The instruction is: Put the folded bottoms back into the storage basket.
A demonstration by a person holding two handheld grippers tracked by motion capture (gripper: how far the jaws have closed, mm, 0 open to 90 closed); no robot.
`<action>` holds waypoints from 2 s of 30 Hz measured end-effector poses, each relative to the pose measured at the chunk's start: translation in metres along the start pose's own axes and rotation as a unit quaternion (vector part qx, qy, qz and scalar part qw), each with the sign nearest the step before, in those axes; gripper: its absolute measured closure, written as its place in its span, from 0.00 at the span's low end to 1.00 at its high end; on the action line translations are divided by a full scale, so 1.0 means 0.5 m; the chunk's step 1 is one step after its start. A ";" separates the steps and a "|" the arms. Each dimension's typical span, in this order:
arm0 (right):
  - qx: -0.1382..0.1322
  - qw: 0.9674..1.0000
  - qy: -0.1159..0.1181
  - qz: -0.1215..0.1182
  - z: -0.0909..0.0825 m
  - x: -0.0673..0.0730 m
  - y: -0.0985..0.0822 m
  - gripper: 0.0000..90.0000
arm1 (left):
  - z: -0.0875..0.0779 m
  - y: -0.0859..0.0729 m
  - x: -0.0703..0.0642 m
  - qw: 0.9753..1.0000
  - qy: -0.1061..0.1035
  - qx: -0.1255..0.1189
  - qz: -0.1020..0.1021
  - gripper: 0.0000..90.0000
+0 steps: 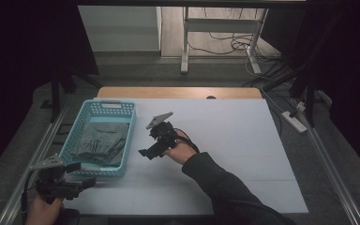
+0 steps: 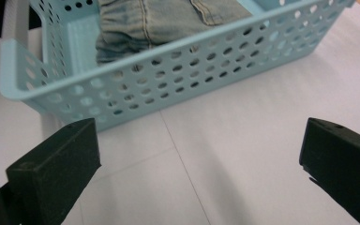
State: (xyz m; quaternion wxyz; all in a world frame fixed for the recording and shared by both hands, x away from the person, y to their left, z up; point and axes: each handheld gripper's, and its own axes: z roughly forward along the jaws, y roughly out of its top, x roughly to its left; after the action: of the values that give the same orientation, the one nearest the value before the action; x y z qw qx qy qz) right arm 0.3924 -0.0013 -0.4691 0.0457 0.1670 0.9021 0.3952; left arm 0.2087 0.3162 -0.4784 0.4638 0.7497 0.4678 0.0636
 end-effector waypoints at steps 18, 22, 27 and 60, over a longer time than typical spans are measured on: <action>-0.007 1.000 -0.004 0.008 -0.074 0.007 -0.088 0.00 | 0.001 0.001 0.000 1.000 -0.007 0.003 0.006 0.00; -0.019 1.000 -0.006 0.004 -0.094 0.009 -0.109 0.00 | 0.001 0.001 0.000 1.000 -0.008 0.004 0.007 0.00; -0.027 1.000 -0.013 0.007 -0.120 0.014 -0.133 0.00 | 0.001 0.001 0.000 1.000 -0.008 0.004 0.006 0.00; -0.030 0.998 -0.044 0.042 -0.240 0.041 -0.225 0.00 | 0.004 0.002 -0.003 1.000 -0.002 0.010 0.008 0.00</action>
State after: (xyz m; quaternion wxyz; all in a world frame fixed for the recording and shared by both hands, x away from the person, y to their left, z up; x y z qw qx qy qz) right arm 0.3178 -0.1493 -0.4676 0.0741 0.2205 0.8794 0.4154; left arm 0.2097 0.3137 -0.4783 0.4565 0.7582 0.4615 0.0614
